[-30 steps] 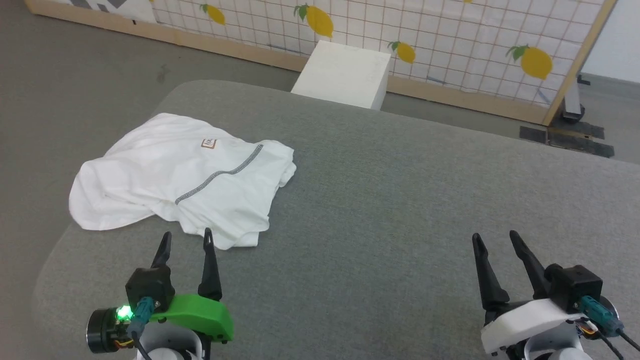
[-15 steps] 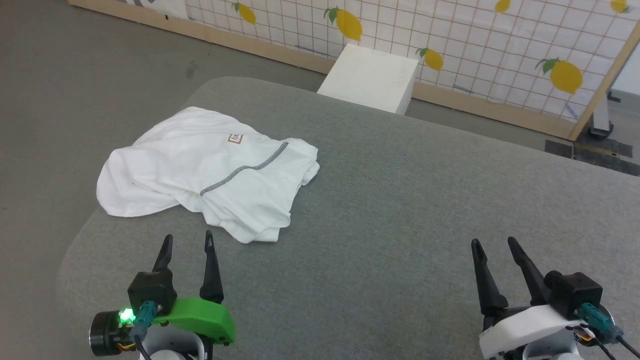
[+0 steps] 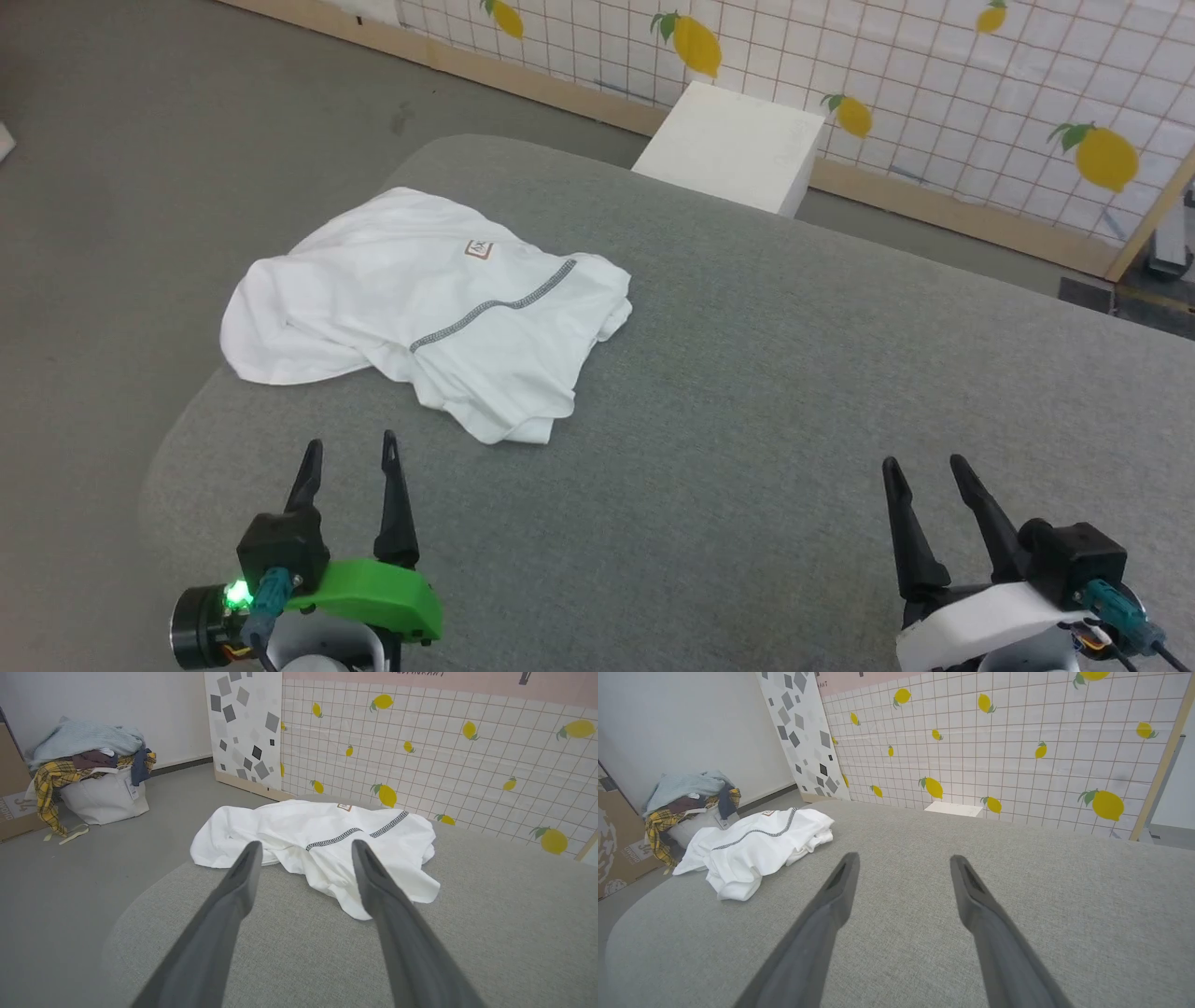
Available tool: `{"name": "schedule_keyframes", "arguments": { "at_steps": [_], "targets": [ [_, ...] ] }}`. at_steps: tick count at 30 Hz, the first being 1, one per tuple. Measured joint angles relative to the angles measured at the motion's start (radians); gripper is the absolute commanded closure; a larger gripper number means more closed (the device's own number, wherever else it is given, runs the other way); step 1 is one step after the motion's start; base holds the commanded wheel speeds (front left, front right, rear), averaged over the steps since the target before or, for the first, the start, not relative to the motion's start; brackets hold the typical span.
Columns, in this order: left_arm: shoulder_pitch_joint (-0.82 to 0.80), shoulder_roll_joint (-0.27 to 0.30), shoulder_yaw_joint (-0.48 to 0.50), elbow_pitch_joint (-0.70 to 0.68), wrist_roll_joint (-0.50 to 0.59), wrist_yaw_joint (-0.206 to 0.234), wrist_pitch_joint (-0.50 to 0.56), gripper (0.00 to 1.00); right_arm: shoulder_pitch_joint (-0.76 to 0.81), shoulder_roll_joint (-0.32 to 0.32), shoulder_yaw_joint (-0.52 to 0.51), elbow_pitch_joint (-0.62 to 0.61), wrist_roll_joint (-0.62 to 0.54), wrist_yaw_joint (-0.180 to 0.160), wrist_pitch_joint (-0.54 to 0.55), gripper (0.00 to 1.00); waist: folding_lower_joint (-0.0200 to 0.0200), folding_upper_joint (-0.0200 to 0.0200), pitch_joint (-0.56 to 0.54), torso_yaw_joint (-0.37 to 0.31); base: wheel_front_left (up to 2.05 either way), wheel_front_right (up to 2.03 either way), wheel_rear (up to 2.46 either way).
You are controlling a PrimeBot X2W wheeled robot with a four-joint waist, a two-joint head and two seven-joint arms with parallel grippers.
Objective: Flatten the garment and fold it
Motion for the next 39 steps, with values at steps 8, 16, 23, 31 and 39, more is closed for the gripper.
{"name": "schedule_keyframes", "arguments": {
  "at_steps": [8,16,23,31,39],
  "targets": [
    [0.000,0.000,-0.005,0.008,-0.006,0.009,-0.016,0.00,0.002,0.000,-0.001,0.011,0.009,0.000,-0.017,0.00,0.0000,0.0000,0.002,0.030,0.00,0.00,0.00],
    [0.000,0.000,-0.008,0.018,-0.013,0.018,-0.031,0.00,0.006,0.000,-0.001,0.025,0.017,0.000,-0.031,0.00,0.0000,0.0000,0.000,0.060,0.00,0.00,0.00],
    [0.000,0.000,-0.010,0.027,-0.019,0.029,-0.041,0.00,0.006,0.000,-0.001,0.037,0.022,0.000,-0.044,0.00,0.0000,0.0000,-0.003,0.075,0.00,0.00,0.00],
    [-0.014,0.000,-0.014,0.035,-0.033,0.015,-0.041,0.00,0.006,0.000,-0.003,0.037,0.021,0.000,-0.044,0.00,0.0000,0.0000,0.016,0.063,0.00,0.00,0.00],
    [-0.261,0.011,0.012,0.170,-0.114,-0.091,-0.017,0.00,-0.029,0.000,-0.002,0.024,-0.008,0.000,-0.033,0.00,0.0000,0.0000,0.067,0.031,0.00,0.00,0.00]
  ]
}}
